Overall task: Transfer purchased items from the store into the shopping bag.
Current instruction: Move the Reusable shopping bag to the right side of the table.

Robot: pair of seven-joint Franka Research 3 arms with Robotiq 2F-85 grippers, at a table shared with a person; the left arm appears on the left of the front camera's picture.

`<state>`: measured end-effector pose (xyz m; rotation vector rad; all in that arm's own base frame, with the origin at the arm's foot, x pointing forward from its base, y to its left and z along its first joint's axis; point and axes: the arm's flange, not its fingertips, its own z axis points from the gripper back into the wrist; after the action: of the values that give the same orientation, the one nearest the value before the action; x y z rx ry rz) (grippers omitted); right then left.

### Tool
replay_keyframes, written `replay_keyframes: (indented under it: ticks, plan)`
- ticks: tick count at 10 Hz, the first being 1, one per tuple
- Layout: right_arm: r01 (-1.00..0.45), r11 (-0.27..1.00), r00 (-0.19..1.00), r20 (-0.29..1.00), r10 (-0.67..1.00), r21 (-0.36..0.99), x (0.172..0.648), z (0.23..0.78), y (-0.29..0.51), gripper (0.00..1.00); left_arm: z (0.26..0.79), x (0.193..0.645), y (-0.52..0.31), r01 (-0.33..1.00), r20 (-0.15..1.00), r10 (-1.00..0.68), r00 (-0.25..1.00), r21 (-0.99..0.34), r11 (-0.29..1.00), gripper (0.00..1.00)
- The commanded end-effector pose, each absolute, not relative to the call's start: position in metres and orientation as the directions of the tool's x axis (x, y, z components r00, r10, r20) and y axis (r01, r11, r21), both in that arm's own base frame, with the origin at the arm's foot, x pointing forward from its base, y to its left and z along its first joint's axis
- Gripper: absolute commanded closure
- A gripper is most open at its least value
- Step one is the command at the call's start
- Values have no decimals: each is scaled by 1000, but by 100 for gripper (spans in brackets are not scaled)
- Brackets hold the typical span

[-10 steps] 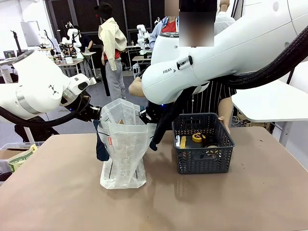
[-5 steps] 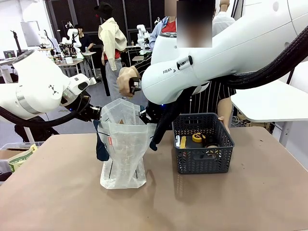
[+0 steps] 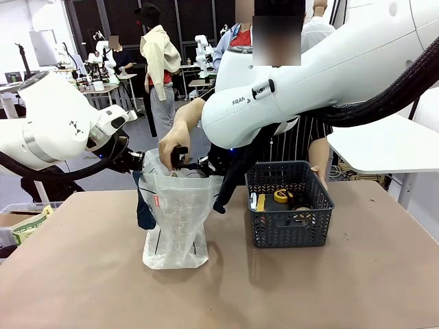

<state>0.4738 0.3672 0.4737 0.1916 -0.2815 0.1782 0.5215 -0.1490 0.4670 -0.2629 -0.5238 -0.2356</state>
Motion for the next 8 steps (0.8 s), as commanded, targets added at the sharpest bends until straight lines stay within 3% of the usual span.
replay_keyframes:
  ticks: [1,8]
  plan:
    - [-200,965,947,288,146,169,473,474,367,100,468,518,-147,285,521,-152,840,-185,940,100]
    - [-200,965,947,288,146,169,473,474,367,100,468,518,-147,285,521,-152,840,-185,940,100]
